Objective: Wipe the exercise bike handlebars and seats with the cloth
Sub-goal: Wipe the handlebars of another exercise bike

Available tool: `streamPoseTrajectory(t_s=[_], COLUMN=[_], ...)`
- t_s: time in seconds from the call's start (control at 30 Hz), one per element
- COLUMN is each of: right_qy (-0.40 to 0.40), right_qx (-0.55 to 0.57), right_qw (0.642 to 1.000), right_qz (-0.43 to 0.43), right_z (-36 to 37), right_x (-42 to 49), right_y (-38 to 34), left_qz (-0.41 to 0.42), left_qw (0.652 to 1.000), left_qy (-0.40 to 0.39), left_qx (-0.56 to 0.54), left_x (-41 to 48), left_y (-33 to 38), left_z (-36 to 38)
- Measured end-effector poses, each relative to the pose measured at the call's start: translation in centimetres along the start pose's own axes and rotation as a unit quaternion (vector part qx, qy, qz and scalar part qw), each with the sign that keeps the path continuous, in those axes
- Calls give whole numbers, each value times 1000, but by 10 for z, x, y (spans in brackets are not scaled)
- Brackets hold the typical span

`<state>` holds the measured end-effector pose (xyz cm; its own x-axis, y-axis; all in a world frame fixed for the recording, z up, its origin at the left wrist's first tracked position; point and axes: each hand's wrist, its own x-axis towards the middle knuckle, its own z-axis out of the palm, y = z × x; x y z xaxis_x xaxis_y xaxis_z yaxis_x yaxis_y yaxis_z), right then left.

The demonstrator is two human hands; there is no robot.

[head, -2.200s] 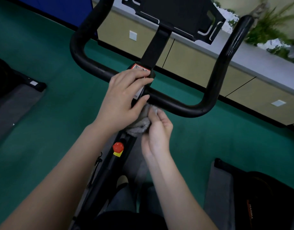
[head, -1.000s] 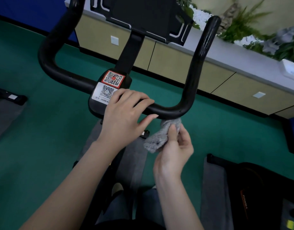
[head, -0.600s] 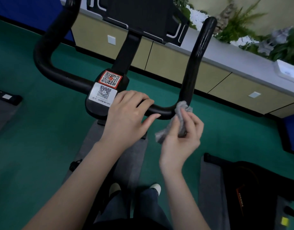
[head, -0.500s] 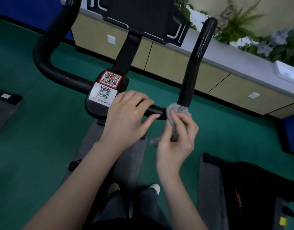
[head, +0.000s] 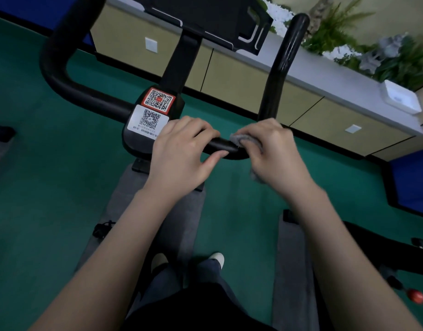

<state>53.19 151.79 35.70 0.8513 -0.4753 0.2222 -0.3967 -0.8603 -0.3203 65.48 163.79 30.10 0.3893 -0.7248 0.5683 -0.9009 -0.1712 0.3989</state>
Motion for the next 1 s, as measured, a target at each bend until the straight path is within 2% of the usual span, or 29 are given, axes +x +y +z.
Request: streamPoseTrajectory(t_s=[0.07, 0.2, 0.33, 0.47, 0.6, 0.87, 0.93, 1.0], right_qy=[-76, -176, -281, -352, -355, -374, -335, -256], right_qx=[-36, -60, -59, -144, -190, -101, -71, -45], right_qw=[996, 981, 957, 925, 915, 922, 939, 966], right_qz=[21, 60, 50, 22, -3, -7, -7, -9], right_z=[-8, -15, -20, -26, -24, -35, -37, -33], right_x=[15, 40, 60, 72, 71, 76, 66, 48], right_y=[1, -8, -16, -16, -14, -5, 2, 9], left_qz=[-1, -4, -5, -2, -6, -5, -5, -5], left_qw=[1000, 1000, 1000, 1000, 1000, 1000, 1000, 1000], left_qy=[-2, -5, -4, -3, -5, -15, -13, -11], left_qx=[-3, -7, -7, -12, -14, -12, -10, -5], left_x=[0, -1, -1, -1, -1, -1, -1, -1], left_y=[0, -1, -1, -3, -2, -1, -2, -2], left_z=[0, -2, -2, -2, -2, -3, -3, -3])
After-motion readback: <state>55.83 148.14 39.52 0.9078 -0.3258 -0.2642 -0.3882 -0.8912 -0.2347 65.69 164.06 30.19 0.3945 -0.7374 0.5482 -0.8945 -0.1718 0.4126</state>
